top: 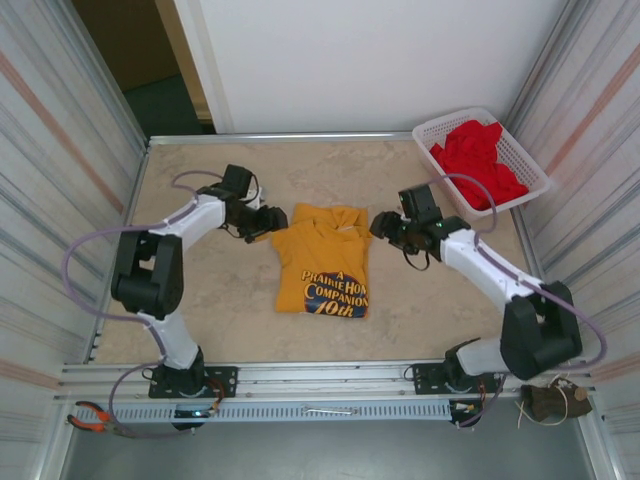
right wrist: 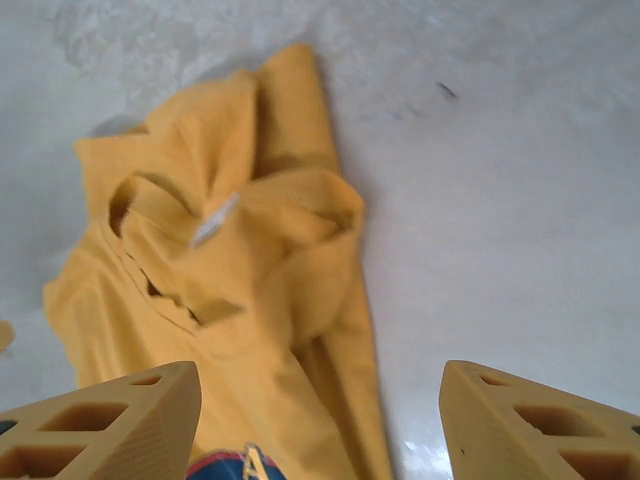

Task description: Fold the inside-out t-shirt

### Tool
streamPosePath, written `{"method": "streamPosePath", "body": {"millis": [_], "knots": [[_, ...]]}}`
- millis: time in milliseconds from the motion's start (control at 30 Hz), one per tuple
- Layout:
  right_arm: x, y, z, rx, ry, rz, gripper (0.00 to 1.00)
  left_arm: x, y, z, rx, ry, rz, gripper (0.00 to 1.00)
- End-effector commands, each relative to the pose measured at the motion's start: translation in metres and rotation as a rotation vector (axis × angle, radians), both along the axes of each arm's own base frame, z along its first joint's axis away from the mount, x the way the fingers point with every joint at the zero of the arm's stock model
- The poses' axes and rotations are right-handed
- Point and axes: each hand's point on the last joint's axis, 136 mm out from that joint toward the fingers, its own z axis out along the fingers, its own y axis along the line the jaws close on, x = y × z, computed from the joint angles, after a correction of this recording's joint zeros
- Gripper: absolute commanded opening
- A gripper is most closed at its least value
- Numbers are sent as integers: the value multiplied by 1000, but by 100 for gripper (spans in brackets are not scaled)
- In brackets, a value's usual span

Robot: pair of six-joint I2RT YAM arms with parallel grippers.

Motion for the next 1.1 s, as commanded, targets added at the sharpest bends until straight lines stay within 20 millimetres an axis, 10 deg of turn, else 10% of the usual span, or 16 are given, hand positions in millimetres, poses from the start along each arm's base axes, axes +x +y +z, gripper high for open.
{"method": "streamPosePath", "body": {"millis": [0, 300, 567, 733, 900, 1067], "knots": [[4, 21, -14, 23, 58, 136, 63, 2, -8, -2, 4, 39, -30, 65], [24, 44, -47, 59, 133, 135, 59, 1, -21, -22, 19, 90, -61, 63], [29, 54, -60, 87, 162, 146, 31, 9, -29, -32, -4, 88, -60, 57], [33, 53, -62, 93, 162, 149, 1, 15, -36, -29, -43, 58, -70, 33], [38, 46, -50, 107, 132, 142, 0, 22, -37, -10, -51, -15, -88, 0], [47, 36, -18, 133, 44, 128, 0, 30, -38, 32, -94, -157, -83, 0]]}}
